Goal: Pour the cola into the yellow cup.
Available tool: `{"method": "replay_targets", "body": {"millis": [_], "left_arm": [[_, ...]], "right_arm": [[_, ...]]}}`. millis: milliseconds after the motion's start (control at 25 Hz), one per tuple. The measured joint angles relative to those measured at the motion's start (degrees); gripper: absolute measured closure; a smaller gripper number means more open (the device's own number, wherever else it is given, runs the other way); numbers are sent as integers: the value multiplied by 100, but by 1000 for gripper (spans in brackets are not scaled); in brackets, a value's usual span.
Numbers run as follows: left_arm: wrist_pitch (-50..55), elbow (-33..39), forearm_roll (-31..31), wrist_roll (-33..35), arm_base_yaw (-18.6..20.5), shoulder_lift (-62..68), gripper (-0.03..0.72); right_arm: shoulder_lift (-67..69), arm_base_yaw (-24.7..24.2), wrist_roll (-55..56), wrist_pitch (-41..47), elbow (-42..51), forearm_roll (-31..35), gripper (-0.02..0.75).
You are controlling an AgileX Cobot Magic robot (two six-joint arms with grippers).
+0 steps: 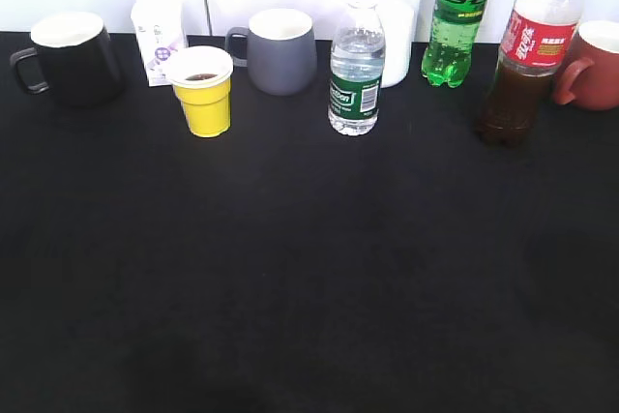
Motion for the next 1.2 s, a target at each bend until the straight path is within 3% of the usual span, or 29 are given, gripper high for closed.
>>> {"method": "replay_targets", "body": {"millis": [160,240,360,840,880,1080,1200], "left_arm": [[706,1302,-402,514,0,-1885,234],[971,1600,-796,763,0,-2694,234],[929,2065,-905,817,0,-3271,237],[866,2084,-929,836,41,-3286,281],[866,2084,-929,836,190,-3286,281],[860,2084,-932,836,1773,-3286,296],[859,2091,-932,836,2313,-3300,314]], "right_arm": [[-1712,0,-6,1514,585,32,206],[-2285,0,-6,1578,815,32,206],[-2970,0,-8,1499,1292,-61,206],[-3007,0,-8,1201,1417,-60,225],[-3007,-82,-8,1201,1417,-56,225],[-3158,-789,-8,1201,1417,-41,225],[-3175,-809,-8,1201,1417,-34,225]]}}
